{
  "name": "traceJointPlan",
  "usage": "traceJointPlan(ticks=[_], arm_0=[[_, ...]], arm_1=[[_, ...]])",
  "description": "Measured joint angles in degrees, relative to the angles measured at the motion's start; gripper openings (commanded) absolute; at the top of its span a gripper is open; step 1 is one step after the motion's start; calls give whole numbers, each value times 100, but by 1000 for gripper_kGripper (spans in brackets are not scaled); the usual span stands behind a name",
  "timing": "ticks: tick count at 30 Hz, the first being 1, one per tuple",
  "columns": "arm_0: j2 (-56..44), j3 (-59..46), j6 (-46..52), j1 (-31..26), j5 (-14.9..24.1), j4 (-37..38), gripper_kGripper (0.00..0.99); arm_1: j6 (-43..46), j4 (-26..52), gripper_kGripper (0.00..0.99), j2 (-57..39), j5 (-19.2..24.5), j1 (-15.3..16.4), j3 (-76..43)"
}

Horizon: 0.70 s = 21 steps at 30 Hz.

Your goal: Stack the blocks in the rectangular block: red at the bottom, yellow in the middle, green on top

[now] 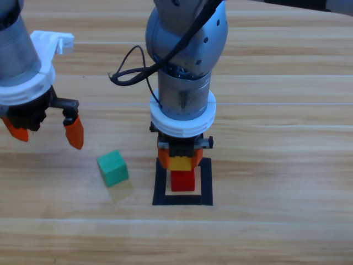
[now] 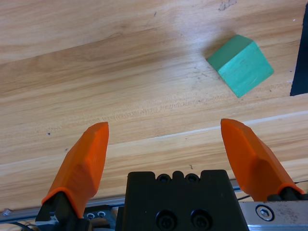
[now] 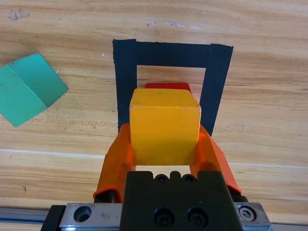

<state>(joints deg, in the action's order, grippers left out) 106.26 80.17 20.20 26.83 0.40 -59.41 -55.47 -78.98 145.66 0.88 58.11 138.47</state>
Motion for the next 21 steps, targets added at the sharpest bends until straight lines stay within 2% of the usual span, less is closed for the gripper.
traceJointPlan(ticks=[5,12,21], arm_0=[[0,-159,0,-5,-37,97,990],[0,-218,0,-7,-113,318,990],[0,-352,0,-7,-127,467,990]], arm_1=[[-30,-227,0,34,112,4,175],[-63,-324,0,31,550,105,254],[-470,-507,0,30,561,307,266]])
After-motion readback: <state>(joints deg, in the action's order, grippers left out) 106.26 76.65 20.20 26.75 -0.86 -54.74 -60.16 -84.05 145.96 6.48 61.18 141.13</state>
